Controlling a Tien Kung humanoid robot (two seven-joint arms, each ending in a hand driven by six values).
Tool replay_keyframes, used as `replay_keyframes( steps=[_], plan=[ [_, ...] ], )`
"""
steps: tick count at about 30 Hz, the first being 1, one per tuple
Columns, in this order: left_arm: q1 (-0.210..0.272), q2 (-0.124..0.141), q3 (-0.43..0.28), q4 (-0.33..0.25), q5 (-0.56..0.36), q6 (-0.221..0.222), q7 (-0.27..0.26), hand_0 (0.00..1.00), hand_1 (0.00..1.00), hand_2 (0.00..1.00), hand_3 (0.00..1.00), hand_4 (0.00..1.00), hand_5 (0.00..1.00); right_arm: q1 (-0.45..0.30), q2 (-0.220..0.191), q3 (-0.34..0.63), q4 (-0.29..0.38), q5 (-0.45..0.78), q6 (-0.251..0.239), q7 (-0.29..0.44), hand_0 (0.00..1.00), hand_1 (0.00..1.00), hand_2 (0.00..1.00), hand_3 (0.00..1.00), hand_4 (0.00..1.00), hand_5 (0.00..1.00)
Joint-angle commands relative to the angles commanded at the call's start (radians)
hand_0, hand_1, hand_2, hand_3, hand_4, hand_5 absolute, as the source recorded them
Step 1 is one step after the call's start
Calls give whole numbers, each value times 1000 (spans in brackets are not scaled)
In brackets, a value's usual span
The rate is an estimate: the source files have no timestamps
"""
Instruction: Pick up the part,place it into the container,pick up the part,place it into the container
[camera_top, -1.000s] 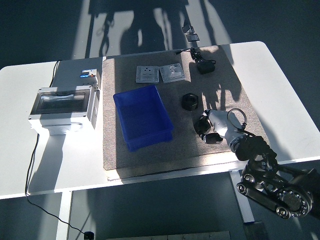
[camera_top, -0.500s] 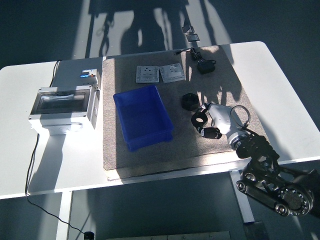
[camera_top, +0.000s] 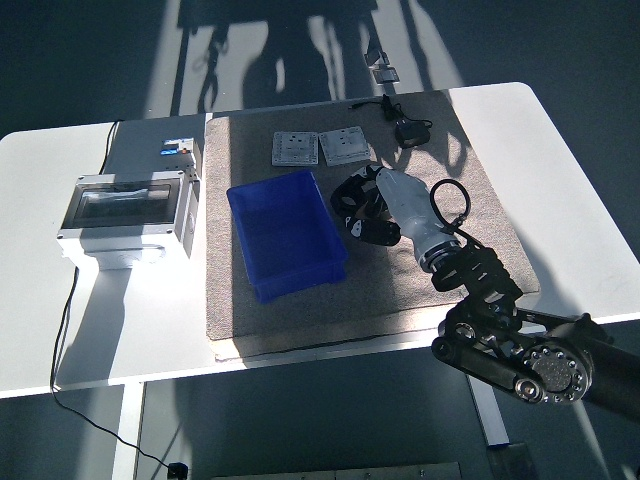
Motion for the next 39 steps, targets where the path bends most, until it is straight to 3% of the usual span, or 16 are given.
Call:
replay_keyframes(
  steps=[7,8,13,14,19,20,24,28,33,39],
  plan=[
    [-5,3,-1,0,-6,5,-3,688,650,630,562,443,547,74,36,-102,-18,-80,106,-9,467,384,597,655,463,2],
    [-6,4,-1,0,-7,5,-3,688,650,629,561,440,549,79,38,-111,-24,-80,117,-15,700,729,773,669,580,41],
    [-7,5,-1,0,-10,8,-5,688,650,629,561,440,549,92,43,-129,-37,-86,144,-33,700,729,773,669,580,41],
    [-7,5,-1,0,-10,9,-6,687,650,626,558,438,548,93,43,-129,-38,-88,147,-34,972,995,986,894,689,132],
    [-9,7,-1,0,-9,11,-6,687,650,626,558,438,548,99,42,-121,-37,-107,171,-39,972,995,986,894,689,132],
    [-9,8,-2,0,-8,11,-6,687,649,621,553,435,544,99,42,-118,-37,-113,174,-40,998,998,998,937,853,279],
    [-10,9,-3,0,-5,12,-6,687,649,621,553,435,544,98,40,-95,-36,-139,180,-57,998,998,998,937,853,279],
    [-10,8,-1,0,-8,13,-7,686,649,620,553,436,546,87,31,-27,-54,-154,131,-82,998,998,998,943,893,323],
    [-11,9,1,0,-12,15,-8,686,648,619,551,434,544,96,36,70,-157,-107,75,-77,998,985,998,931,905,328],
    [-14,10,4,0,-21,20,-14,686,648,616,551,431,539,130,79,92,-336,-7,95,-37,975,954,985,922,900,326]
  ],
)
